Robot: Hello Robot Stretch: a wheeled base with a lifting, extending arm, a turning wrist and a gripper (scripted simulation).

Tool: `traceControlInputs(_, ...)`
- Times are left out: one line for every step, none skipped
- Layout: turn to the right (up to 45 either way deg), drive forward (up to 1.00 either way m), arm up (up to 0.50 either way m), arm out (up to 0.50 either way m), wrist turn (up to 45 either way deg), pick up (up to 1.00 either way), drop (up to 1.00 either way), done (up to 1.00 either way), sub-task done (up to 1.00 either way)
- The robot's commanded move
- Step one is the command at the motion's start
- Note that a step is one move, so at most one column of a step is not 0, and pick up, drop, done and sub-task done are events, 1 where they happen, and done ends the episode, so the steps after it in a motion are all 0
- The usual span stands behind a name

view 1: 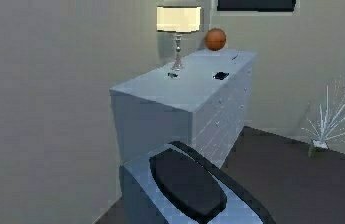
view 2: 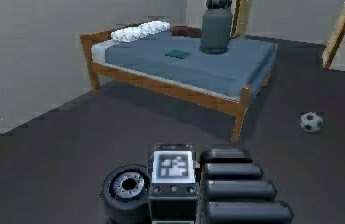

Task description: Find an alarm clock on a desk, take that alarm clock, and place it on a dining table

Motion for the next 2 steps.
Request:
traceControlInputs(45.0, 0.00, 0.00, 0.00, 0.0, 0.00, 0.00, 0.00, 0.00)
traceControlInputs(45.0, 0.00, 0.00, 0.00, 0.0, 0.00, 0.00, 0.00, 0.00)
